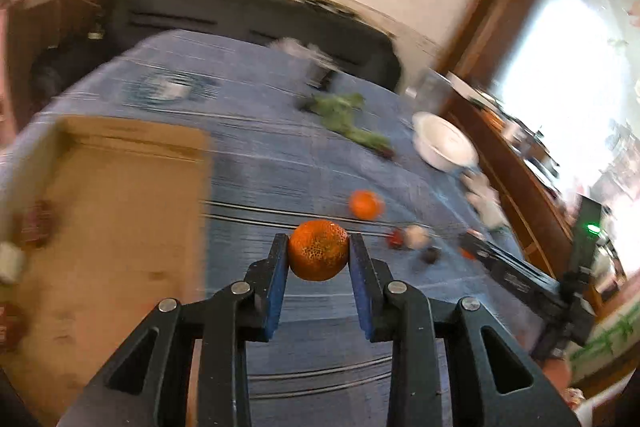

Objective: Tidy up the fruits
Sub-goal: 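Carry the tangerine into the box and release it while the right gripper releases its tangerine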

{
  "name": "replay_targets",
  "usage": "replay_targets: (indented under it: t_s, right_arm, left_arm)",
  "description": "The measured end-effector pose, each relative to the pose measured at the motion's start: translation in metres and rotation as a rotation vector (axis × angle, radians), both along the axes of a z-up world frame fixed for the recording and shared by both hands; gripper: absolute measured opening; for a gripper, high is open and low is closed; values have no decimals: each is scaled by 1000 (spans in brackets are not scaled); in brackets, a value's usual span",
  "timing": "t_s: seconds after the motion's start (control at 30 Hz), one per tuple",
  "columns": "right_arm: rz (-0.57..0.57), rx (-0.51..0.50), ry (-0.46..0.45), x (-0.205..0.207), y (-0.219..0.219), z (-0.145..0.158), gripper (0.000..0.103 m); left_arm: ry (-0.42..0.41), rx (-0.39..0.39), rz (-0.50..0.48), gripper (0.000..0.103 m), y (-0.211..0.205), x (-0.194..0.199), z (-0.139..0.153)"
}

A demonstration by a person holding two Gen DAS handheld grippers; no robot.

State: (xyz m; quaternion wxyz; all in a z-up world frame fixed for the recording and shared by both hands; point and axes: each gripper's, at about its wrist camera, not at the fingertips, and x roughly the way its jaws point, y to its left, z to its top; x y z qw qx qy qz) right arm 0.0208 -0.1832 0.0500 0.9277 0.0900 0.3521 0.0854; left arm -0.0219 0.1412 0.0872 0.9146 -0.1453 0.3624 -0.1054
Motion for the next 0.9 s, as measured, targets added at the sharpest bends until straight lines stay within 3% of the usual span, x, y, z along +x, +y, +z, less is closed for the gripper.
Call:
replay_targets:
  t_s: [0.2,0.33,0.67,0.9]
  right_arm:
    - [183,37,-14,-15,72,21,35]
    - [308,43,6,-18,128,20,35]
    - [565,-6,91,-10,267,0,36]
    - [591,-48,164,7,300,-22,36]
  left_arm:
    - [61,96,221,29,78,-18,-8]
    - [148,71,302,29,121,-24,-30]
    - [221,77,341,29,154,-34,-58]
    - [211,58,328,30,158,-39,-55]
